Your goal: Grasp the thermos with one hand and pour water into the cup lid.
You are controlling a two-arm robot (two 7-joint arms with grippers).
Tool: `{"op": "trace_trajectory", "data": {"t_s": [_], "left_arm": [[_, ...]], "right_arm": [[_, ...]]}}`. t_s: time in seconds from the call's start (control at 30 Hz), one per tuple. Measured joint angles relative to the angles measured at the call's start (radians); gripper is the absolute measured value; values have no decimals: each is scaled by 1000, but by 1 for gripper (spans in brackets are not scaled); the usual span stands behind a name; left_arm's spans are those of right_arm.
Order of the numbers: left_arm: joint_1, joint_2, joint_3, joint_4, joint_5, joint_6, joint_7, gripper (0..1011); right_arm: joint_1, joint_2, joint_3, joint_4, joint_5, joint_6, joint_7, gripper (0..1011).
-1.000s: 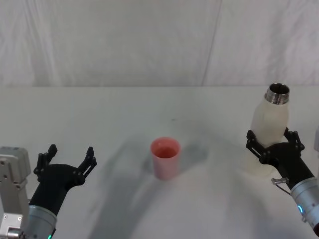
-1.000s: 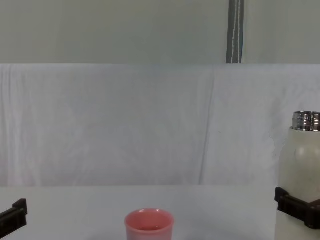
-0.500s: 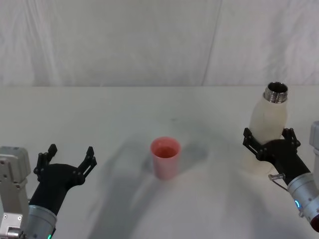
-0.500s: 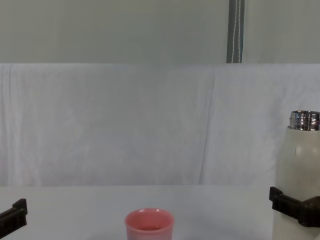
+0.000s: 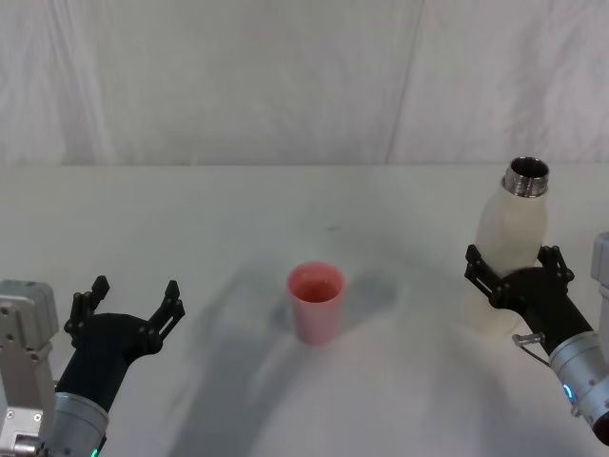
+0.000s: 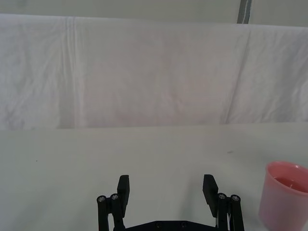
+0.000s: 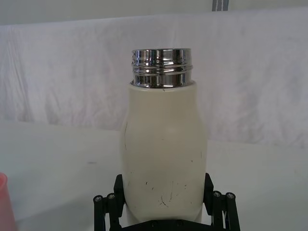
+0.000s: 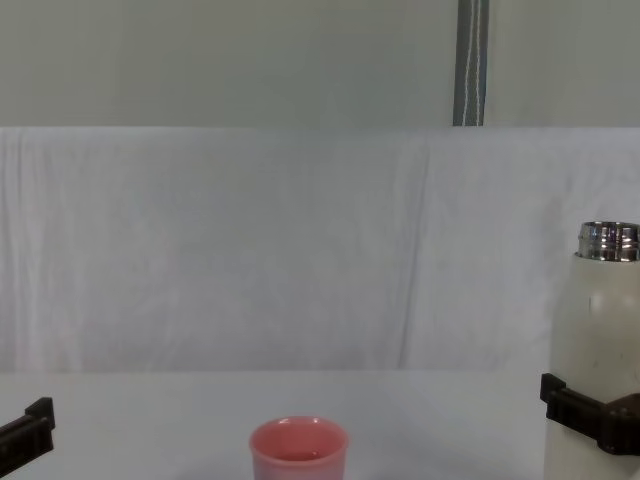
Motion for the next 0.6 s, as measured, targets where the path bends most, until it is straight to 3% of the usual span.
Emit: {"op": "trace_trajectory", "data": {"t_s": [0.43, 0.6], "left_arm": [[0, 0, 0, 0, 0, 0, 0, 1001], [0, 0, 0, 0, 0, 0, 0, 1001]], "right_arm": [[-2, 0, 2, -1, 0, -2, -1, 951], [-2, -2, 12, -8, 25, -12, 3, 951]]}}
